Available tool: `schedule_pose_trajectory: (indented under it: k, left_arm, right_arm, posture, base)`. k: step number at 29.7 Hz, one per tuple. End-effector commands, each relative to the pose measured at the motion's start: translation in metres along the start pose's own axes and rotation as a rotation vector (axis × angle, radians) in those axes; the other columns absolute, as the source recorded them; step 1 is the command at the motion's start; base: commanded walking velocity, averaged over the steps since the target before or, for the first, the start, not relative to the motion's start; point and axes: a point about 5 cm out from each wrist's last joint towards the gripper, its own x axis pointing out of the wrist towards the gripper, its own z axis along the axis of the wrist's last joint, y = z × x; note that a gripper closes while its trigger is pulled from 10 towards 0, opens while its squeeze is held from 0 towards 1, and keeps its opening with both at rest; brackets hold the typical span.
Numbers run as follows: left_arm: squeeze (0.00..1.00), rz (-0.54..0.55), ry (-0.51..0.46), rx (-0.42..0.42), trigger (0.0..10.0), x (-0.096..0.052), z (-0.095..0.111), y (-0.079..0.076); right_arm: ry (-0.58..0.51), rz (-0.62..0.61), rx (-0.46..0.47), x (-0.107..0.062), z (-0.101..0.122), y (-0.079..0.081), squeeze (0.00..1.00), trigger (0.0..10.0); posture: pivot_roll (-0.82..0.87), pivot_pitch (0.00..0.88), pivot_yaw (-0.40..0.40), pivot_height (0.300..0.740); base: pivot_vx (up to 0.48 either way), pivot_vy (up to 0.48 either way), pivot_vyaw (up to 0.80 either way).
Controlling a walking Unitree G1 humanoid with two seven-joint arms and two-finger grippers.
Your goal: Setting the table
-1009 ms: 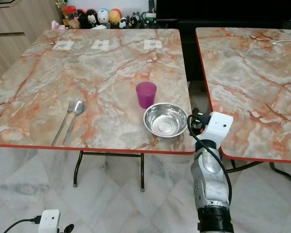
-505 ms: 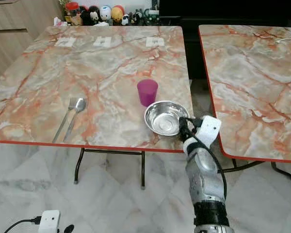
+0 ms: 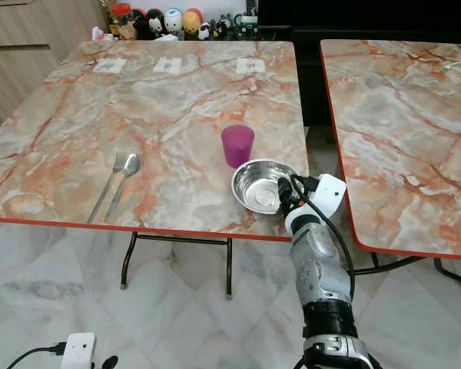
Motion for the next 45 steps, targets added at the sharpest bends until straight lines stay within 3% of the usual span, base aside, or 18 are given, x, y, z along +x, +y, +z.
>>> schedule_pose_trajectory:
  k: [1, 9, 10, 11, 12, 13, 35, 45]
  left_arm:
    - [0.00, -0.006, 0.026, 0.013, 10.0, -0.002, -0.008, -0.001]
    - [0.00, -0.007, 0.027, 0.013, 10.0, -0.002, -0.008, -0.001]
    - [0.00, -0.007, 0.028, 0.012, 10.0, -0.002, -0.008, -0.001]
    - [0.00, -0.006, 0.028, 0.012, 10.0, -0.002, -0.008, -0.001]
    - [0.00, -0.006, 0.028, 0.012, 10.0, -0.002, -0.009, -0.001]
    - [0.00, -0.005, 0.028, 0.012, 10.0, -0.002, -0.009, -0.001]
    - [0.00, -0.008, 0.029, 0.020, 10.0, -0.002, -0.009, -0.002]
    - [0.00, -0.011, 0.035, 0.027, 10.0, -0.002, -0.010, -0.004]
  right_arm:
    - [0.042, -0.016, 0.040, 0.001, -0.006, -0.002, 0.00, 10.0]
    - [0.085, -0.017, 0.041, 0.004, -0.011, -0.002, 0.00, 10.0]
    - [0.093, -0.018, 0.039, 0.005, -0.013, -0.001, 0.00, 6.2]
    - [0.091, -0.021, 0.041, 0.005, -0.012, -0.001, 0.00, 3.1]
    - [0.088, -0.024, 0.044, 0.006, -0.012, -0.001, 0.00, 3.1]
    - [0.084, -0.025, 0.043, 0.006, -0.011, -0.001, 0.00, 0.0]
    - [0.050, -0.079, -0.003, 0.004, -0.009, -0.007, 0.00, 0.0]
    - [-0.132, -0.099, 0.067, -0.007, 0.004, -0.010, 0.00, 0.0]
  posture:
    - [-0.09, 0.143, 0.053, 0.740]
    - [-0.09, 0.143, 0.052, 0.740]
    - [-0.08, 0.142, 0.052, 0.740]
    - [-0.08, 0.142, 0.052, 0.740]
    - [-0.08, 0.142, 0.052, 0.740]
    - [-0.09, 0.143, 0.053, 0.740]
    - [-0.09, 0.143, 0.053, 0.740]
    - [-0.09, 0.142, 0.048, 0.740]
  base:
    - [0.000, 0.000, 0.00]
    - [0.000, 0.000, 0.00]
    - [0.000, 0.000, 0.00]
    - [0.000, 0.000, 0.00]
    - [0.000, 0.000, 0.00]
    - [0.000, 0.000, 0.00]
    - [0.000, 0.000, 0.00]
    - [0.000, 0.000, 0.00]
